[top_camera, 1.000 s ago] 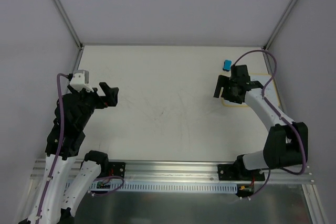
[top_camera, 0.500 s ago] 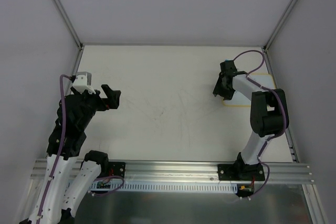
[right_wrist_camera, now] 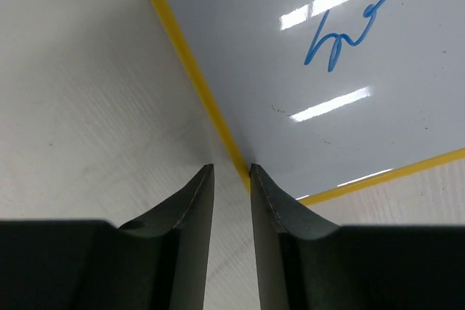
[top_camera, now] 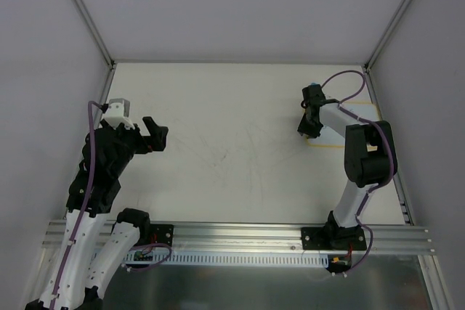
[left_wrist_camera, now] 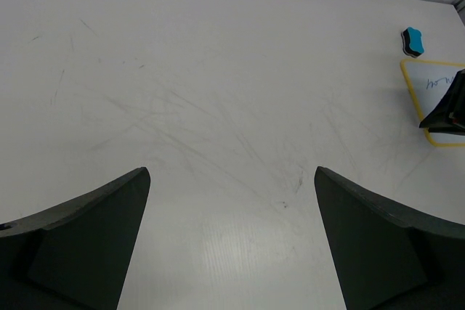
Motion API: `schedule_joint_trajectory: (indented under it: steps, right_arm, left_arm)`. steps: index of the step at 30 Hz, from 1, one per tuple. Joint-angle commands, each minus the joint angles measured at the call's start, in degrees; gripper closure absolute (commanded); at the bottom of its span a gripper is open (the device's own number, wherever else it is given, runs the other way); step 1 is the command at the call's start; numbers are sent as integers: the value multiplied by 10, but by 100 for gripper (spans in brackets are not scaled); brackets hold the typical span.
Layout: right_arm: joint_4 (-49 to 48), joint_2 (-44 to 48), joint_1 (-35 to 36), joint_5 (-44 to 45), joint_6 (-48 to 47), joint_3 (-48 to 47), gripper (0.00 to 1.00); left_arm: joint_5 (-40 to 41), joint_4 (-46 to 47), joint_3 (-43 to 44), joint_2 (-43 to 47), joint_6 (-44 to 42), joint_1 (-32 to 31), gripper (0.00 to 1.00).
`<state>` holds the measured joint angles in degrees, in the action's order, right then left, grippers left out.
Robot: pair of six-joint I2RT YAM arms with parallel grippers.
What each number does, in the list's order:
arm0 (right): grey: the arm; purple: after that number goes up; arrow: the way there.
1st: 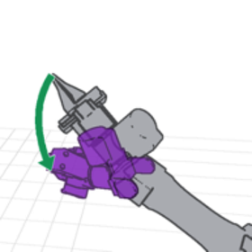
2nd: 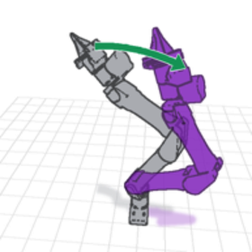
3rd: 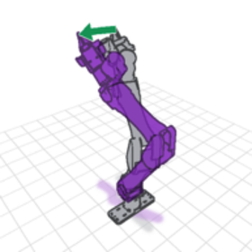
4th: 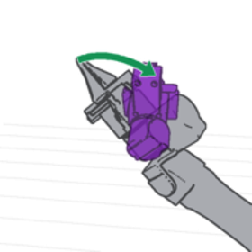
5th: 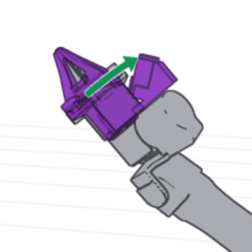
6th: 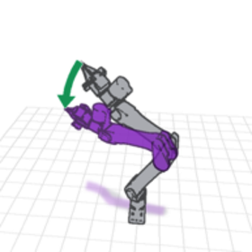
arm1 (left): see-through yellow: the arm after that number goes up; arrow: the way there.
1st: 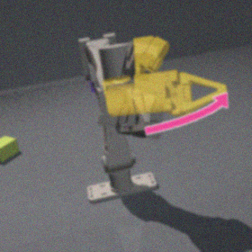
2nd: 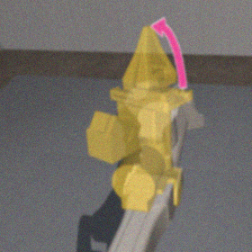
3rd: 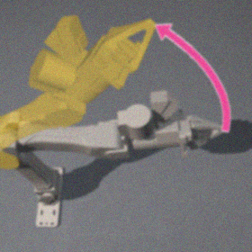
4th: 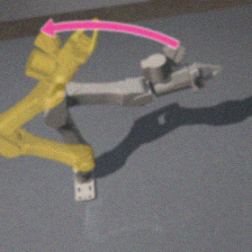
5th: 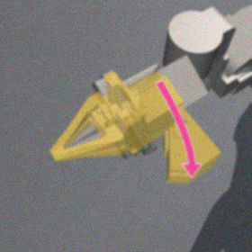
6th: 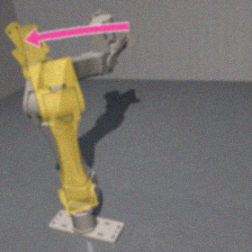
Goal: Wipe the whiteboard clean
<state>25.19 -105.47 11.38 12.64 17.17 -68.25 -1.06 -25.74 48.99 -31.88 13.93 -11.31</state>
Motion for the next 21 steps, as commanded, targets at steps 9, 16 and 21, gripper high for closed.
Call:
schedule_joint_trajectory:
  steps: [9, 16, 21]
  right_arm:
    - [3, 2, 122, -59, 20, 16, 76]
    - [3, -54, 286, -79, 34, -43, 76]
    - [2, -122, 390, -97, 34, -118, 75]
  left_arm:
    - [1, 6, 13, -3, -10, -6, 1]
    - [-18, 1, 7, 9, 1, -6, 1]
    - [-22, -6, -3, 31, 11, -6, 1]
